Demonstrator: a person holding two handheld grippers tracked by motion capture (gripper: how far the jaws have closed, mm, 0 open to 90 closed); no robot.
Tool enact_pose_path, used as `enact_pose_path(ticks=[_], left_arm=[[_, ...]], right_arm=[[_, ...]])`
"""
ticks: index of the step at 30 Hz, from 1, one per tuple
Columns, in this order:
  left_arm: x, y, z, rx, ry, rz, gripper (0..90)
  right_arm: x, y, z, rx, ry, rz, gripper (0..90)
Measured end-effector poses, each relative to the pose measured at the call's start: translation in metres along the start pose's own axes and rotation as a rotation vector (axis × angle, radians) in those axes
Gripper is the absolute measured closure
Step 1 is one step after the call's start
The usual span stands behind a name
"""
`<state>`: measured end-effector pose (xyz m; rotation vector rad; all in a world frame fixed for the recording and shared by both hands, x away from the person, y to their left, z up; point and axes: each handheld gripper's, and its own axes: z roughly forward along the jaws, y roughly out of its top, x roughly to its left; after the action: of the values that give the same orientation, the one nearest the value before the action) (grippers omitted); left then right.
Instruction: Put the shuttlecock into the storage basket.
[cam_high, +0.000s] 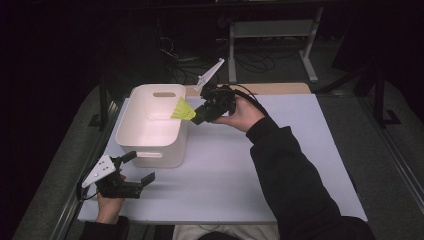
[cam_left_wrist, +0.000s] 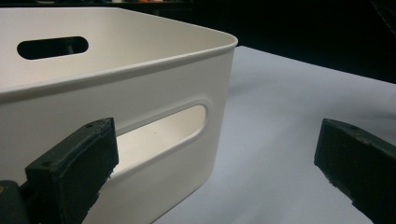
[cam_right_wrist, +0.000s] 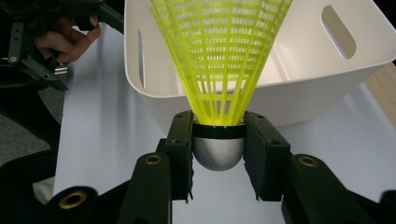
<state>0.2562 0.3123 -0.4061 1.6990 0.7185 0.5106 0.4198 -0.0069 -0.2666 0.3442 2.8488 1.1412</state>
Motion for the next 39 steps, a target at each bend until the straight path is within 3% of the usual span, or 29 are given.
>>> enact_pose_path(ticks=[39], left_arm=[[0.0,0.0,-0.001,0.002,0.0,0.003,0.0]], right_arm=[[0.001,0.037,0.035,0.015,0.067,-0.052,63.1]])
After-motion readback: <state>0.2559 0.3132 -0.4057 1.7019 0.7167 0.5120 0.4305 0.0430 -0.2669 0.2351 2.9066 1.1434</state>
